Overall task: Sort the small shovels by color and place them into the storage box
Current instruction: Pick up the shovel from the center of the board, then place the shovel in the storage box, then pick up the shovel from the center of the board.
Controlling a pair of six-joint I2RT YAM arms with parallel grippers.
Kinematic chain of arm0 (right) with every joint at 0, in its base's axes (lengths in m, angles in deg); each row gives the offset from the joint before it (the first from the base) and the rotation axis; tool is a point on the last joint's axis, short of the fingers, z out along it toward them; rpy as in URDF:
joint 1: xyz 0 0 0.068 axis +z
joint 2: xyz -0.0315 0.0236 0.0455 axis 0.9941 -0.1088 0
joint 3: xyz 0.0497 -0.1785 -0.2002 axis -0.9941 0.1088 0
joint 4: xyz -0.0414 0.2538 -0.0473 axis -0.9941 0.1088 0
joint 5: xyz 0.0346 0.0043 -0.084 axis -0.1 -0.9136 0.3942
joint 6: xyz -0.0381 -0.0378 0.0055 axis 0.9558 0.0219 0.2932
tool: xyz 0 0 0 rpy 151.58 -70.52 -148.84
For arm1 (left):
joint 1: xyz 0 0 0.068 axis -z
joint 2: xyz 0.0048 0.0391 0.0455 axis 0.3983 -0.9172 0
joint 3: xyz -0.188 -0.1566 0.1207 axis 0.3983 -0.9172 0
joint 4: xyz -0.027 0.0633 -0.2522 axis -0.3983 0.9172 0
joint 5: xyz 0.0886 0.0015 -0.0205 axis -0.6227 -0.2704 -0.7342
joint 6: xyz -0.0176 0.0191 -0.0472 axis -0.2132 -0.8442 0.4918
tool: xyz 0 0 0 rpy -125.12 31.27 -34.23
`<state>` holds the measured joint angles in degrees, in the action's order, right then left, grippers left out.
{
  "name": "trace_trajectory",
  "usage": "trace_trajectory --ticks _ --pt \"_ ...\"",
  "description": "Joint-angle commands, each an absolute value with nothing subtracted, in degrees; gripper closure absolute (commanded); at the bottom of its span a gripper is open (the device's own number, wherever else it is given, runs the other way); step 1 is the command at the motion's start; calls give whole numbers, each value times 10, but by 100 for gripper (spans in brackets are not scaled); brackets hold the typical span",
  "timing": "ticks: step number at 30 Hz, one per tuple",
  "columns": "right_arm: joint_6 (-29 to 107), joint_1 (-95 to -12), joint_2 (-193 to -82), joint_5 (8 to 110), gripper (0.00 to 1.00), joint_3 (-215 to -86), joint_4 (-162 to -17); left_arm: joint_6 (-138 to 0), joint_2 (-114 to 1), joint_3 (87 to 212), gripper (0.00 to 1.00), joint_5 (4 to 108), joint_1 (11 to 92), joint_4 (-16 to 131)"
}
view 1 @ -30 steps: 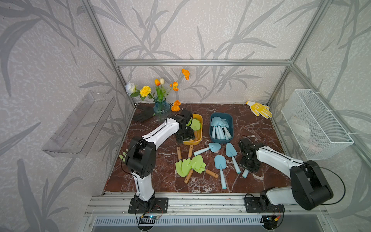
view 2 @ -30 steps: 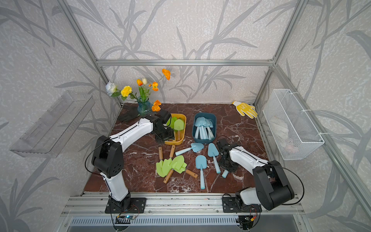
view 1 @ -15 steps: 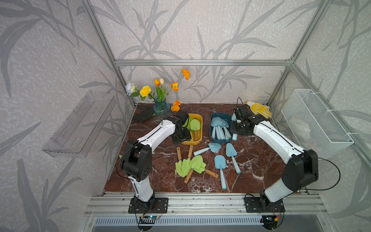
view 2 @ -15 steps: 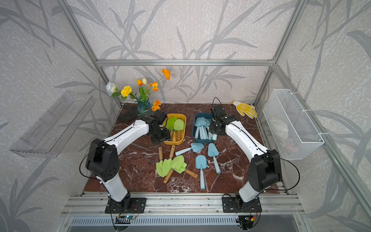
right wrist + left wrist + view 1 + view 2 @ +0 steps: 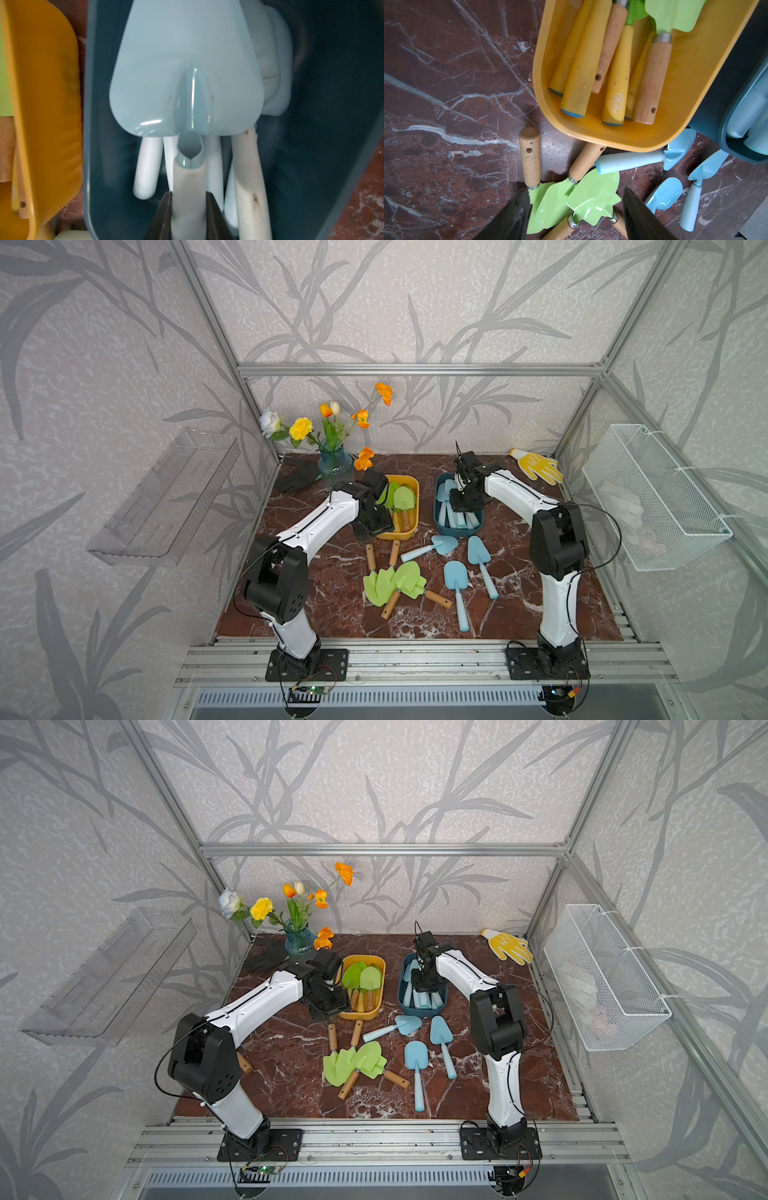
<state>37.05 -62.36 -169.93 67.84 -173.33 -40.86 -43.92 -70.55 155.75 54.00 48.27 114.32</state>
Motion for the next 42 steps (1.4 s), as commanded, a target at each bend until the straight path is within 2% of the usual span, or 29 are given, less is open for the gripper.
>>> trace_trajectory --ticks 1,3,7,10,20,28,36,42 --pt "393 -623 -1706 686 85 -1741 -402 -451 -684 1546 28 530 487 1164" --pt "397 -625 -1714 698 82 -1742 -400 -457 -681 1542 27 531 491 1168" --pt "395 -627 -1712 723 64 -1743 -389 -472 -677 1537 26 533 501 1177" --pt "397 -627 -1690 739 57 -1736 -389 -487 -676 1535 22 535 512 1187" --pt "371 -627 -1530 749 56 -1644 -426 -528 -693 1556 20 540 563 1209" --pt "353 -625 -1452 739 56 -1562 -428 -560 -741 1597 20 550 600 1233" --pt "344 -625 -1415 745 56 -1505 -436 -567 -746 1565 20 543 609 1260" --pt "339 -625 -1415 745 56 -1491 -441 -573 -729 1496 21 586 640 1260"
